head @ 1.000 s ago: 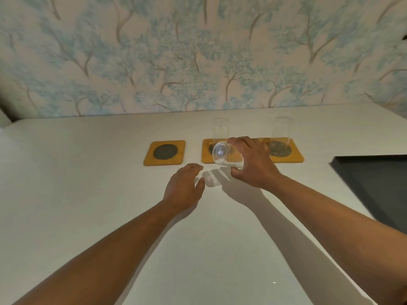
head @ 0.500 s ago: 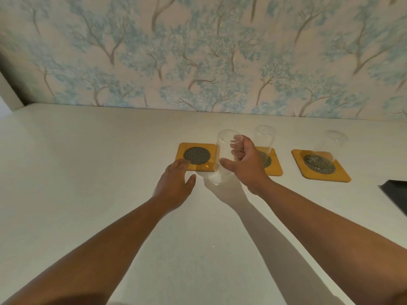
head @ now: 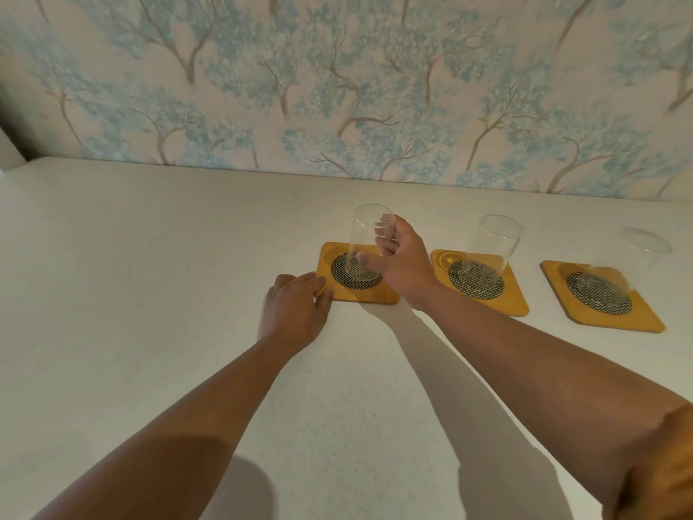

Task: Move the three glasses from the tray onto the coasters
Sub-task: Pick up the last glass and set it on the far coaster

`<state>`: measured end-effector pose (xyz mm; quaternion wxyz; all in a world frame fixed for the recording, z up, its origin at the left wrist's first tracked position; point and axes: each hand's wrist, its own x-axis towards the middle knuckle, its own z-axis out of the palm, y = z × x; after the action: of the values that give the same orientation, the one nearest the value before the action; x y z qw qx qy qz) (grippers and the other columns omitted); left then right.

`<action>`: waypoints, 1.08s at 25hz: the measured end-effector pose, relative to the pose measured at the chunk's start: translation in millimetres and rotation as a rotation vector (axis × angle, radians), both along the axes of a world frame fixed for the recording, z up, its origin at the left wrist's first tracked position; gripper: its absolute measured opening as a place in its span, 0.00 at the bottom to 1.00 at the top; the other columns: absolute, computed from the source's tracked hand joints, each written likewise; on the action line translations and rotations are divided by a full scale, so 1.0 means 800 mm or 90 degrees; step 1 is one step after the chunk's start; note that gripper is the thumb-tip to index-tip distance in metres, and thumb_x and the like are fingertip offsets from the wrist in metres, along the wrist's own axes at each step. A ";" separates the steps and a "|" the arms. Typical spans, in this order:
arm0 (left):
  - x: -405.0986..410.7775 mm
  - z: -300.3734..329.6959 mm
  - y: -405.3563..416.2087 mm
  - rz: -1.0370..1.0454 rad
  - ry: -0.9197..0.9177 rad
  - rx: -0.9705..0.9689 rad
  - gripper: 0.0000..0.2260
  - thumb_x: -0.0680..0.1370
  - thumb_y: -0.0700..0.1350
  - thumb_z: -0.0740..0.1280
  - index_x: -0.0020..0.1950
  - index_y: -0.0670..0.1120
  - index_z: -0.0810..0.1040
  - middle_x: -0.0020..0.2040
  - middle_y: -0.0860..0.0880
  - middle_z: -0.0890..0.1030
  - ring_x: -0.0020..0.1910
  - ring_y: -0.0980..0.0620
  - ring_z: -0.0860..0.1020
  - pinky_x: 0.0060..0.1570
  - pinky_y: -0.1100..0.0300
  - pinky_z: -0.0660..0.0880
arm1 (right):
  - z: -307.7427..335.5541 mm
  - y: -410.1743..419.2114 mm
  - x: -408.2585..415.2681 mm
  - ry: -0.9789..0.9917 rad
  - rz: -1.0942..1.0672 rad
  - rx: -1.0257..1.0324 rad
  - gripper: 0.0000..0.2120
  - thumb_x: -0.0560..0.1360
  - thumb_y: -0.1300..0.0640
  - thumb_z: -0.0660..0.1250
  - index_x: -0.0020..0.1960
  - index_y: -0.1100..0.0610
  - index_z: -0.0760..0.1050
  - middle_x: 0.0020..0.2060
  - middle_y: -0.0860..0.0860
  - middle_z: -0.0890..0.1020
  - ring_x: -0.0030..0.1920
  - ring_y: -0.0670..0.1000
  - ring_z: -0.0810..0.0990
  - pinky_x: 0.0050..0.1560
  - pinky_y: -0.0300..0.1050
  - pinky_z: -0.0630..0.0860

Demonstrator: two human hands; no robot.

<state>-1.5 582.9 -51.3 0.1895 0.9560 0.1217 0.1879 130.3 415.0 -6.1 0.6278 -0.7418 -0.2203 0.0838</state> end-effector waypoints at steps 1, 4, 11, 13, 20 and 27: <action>0.000 0.000 0.000 0.000 0.001 -0.010 0.15 0.83 0.56 0.60 0.55 0.49 0.83 0.48 0.53 0.84 0.52 0.45 0.75 0.49 0.48 0.75 | -0.003 0.005 0.004 -0.003 0.009 -0.006 0.40 0.68 0.59 0.81 0.75 0.54 0.66 0.68 0.51 0.74 0.69 0.50 0.73 0.69 0.47 0.72; 0.001 -0.001 0.000 0.006 0.014 -0.025 0.15 0.83 0.57 0.60 0.53 0.49 0.82 0.52 0.52 0.84 0.55 0.46 0.75 0.52 0.47 0.75 | -0.013 0.016 0.014 -0.022 0.025 -0.025 0.40 0.68 0.58 0.81 0.75 0.53 0.65 0.68 0.49 0.74 0.69 0.50 0.73 0.70 0.45 0.71; 0.004 -0.005 0.001 0.020 0.013 -0.032 0.17 0.82 0.59 0.60 0.57 0.50 0.82 0.56 0.53 0.85 0.57 0.47 0.74 0.55 0.46 0.75 | -0.021 0.018 0.018 -0.059 0.026 -0.052 0.40 0.69 0.53 0.80 0.76 0.51 0.64 0.68 0.47 0.75 0.69 0.47 0.73 0.69 0.43 0.71; 0.004 -0.006 0.000 0.027 0.008 -0.033 0.17 0.82 0.59 0.61 0.59 0.49 0.82 0.57 0.53 0.85 0.58 0.48 0.74 0.56 0.46 0.75 | -0.026 0.015 0.014 -0.080 0.020 -0.093 0.43 0.68 0.50 0.80 0.77 0.47 0.62 0.67 0.47 0.75 0.67 0.46 0.74 0.63 0.38 0.71; 0.005 -0.008 0.000 0.037 0.008 -0.024 0.21 0.82 0.60 0.61 0.67 0.49 0.80 0.65 0.53 0.82 0.62 0.48 0.74 0.59 0.47 0.75 | -0.046 0.010 0.011 -0.100 0.005 -0.157 0.48 0.67 0.52 0.81 0.80 0.48 0.57 0.62 0.47 0.80 0.59 0.44 0.76 0.47 0.20 0.68; 0.007 -0.010 0.000 0.046 0.004 -0.013 0.20 0.81 0.60 0.62 0.65 0.48 0.81 0.64 0.53 0.82 0.62 0.48 0.74 0.57 0.49 0.74 | -0.050 0.007 0.015 -0.112 0.001 -0.155 0.48 0.67 0.51 0.81 0.80 0.49 0.58 0.59 0.44 0.79 0.58 0.43 0.75 0.47 0.20 0.67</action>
<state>3.7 582.5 -59.4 0.1920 0.9496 0.1589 0.1903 142.0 420.7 -46.5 0.5113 -0.8169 -0.2632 0.0447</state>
